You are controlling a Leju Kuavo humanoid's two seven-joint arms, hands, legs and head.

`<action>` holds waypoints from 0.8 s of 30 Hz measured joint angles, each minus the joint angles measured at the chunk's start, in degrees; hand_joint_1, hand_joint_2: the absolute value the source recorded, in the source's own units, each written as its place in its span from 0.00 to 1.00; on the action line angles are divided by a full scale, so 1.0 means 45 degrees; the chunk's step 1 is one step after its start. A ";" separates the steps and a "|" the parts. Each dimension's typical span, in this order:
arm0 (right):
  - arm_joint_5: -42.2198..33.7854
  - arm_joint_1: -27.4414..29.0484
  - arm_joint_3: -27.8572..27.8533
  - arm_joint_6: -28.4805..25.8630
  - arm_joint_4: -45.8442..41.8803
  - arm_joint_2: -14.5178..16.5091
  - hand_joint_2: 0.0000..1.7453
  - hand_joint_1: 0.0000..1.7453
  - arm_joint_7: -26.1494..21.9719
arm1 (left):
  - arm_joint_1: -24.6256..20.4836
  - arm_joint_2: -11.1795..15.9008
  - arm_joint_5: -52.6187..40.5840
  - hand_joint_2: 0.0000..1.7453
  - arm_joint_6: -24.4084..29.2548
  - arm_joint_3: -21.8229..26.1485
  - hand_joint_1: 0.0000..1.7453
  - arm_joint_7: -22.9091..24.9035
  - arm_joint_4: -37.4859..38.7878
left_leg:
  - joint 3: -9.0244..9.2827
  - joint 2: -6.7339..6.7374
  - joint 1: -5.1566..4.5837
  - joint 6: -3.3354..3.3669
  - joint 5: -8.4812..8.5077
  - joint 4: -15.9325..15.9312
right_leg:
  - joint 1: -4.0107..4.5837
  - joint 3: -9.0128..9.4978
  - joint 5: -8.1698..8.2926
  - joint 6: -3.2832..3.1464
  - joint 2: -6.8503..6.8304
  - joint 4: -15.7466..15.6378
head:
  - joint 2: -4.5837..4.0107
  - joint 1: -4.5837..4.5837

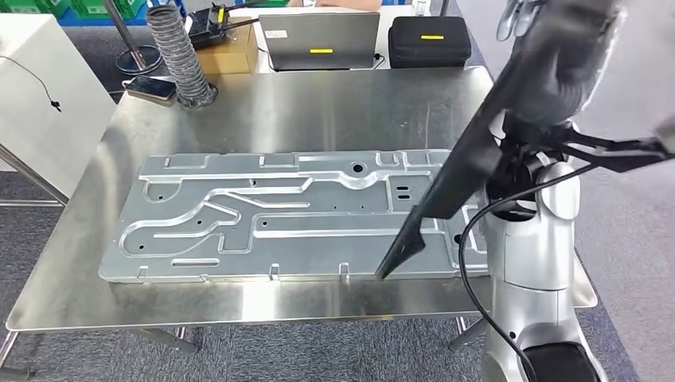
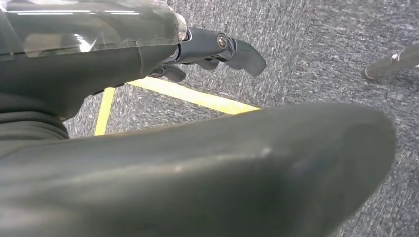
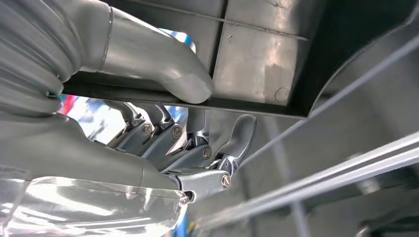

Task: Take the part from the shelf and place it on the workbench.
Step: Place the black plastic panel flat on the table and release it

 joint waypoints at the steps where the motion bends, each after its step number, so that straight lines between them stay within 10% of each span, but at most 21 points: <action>1: 0.0482 -0.0132 -0.0024 -0.0276 0.0398 -0.0099 1.00 1.00 -0.0007 | 0.0015 0.0011 0.0006 0.00 -0.0001 0.0002 0.00 -0.0002 0.0000 | -0.0181 0.0002 0.0005 -0.0025 0.0112 -0.0044 | -0.0004 0.0092 -0.0088 0.0014 0.0009 0.0015 | 0.0000 -0.0001; 6: 0.3416 -0.1334 0.0011 -0.1636 0.2832 -0.0600 1.00 1.00 -0.0035 | 0.0021 0.0084 -0.0041 0.00 -0.0036 0.0004 0.00 -0.0019 0.0000 | 0.0656 0.0045 -0.0032 0.0196 0.2304 -0.3328 | 0.0006 0.0472 -0.0515 0.0251 0.0035 0.0153 | 0.0000 0.0001; 11: 0.6071 -0.2859 0.0492 -0.2301 0.5948 -0.0975 1.00 1.00 0.0017 | 0.0000 0.0137 -0.0164 0.00 -0.0089 -0.0002 0.00 -0.0052 0.0000 | 0.0802 0.0027 -0.0025 0.0585 0.2352 -0.3584 | -0.0007 0.0259 -0.0921 0.0606 0.0007 0.0612 | 0.0000 0.0001; 14: 0.7238 -0.3596 0.0970 -0.2478 0.7834 -0.1043 1.00 1.00 0.0006 | -0.0044 0.0153 -0.0287 0.00 -0.0106 -0.0024 0.00 -0.0087 0.0000 | 0.0893 0.0014 -0.0017 0.0709 0.2275 -0.3610 | -0.0055 -0.0992 -0.1864 0.0720 -0.0013 0.2969 | 0.0004 0.0004; 16: 0.8031 -0.3888 0.1388 -0.2569 0.9078 -0.1034 1.00 1.00 0.0011 | -0.0048 0.0160 -0.0364 0.00 -0.0119 -0.0057 0.00 -0.0115 0.0001 | 0.0977 -0.0009 -0.0019 0.0725 0.2194 -0.3598 | -0.0086 -0.1653 -0.1855 0.0749 -0.0016 0.3873 | 0.0002 0.0004; 20: 0.9373 -0.4589 0.2250 -0.2708 1.1256 -0.0782 1.00 1.00 0.0147 | -0.0105 0.0157 -0.0477 0.00 -0.0136 -0.0180 0.00 -0.0140 0.0005 | 0.1176 -0.0099 -0.0038 0.0591 0.1968 -0.3512 | -0.0080 -0.0657 -0.0098 0.0588 -0.0011 0.1067 | 0.0000 0.0004; 24: 1.0348 -0.5344 0.3138 -0.2772 1.3097 -0.0115 1.00 1.00 0.0651 | -0.0135 0.0154 -0.0475 0.00 -0.0123 -0.0239 0.00 -0.0132 0.0004 | 0.1255 -0.0123 -0.0035 0.0321 0.1858 -0.3564 | 0.0022 -0.0222 0.0011 0.0374 0.0014 0.0196 | 0.0002 -0.0001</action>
